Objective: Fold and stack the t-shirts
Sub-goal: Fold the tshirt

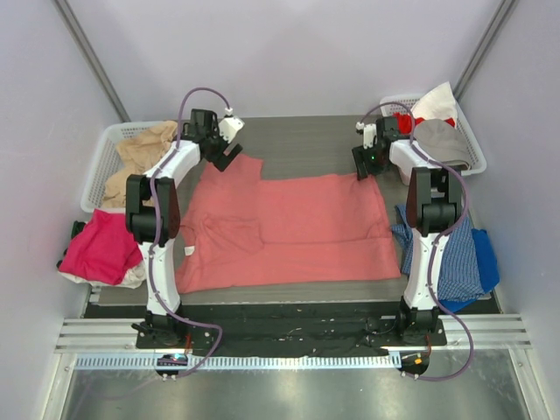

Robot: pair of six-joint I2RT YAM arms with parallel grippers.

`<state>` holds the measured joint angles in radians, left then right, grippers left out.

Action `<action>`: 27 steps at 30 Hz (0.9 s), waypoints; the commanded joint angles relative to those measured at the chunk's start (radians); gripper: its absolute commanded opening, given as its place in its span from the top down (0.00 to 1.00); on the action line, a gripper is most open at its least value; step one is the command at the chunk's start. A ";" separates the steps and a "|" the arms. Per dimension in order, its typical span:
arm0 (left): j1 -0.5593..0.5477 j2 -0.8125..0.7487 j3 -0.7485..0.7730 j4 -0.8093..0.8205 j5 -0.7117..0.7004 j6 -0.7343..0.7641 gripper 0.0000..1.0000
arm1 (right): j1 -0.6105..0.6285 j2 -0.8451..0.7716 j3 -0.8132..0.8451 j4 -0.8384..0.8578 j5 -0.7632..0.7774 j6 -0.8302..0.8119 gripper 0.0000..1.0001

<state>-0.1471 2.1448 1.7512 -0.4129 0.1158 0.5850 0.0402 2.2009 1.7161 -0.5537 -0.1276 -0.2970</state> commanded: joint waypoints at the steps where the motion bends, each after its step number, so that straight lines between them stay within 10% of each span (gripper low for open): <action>1: 0.015 0.006 0.010 0.049 -0.002 0.012 0.02 | -0.010 0.029 0.039 0.012 -0.024 -0.001 0.39; 10: 0.038 0.058 0.076 0.052 0.013 -0.013 0.02 | -0.014 0.060 0.042 0.014 -0.026 -0.013 0.59; 27: 0.049 0.290 0.398 -0.053 0.073 -0.103 0.09 | -0.016 0.010 -0.023 0.012 -0.012 -0.039 0.60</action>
<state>-0.1089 2.4226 2.1017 -0.4343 0.1650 0.5076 0.0307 2.2272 1.7294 -0.5335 -0.1680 -0.3119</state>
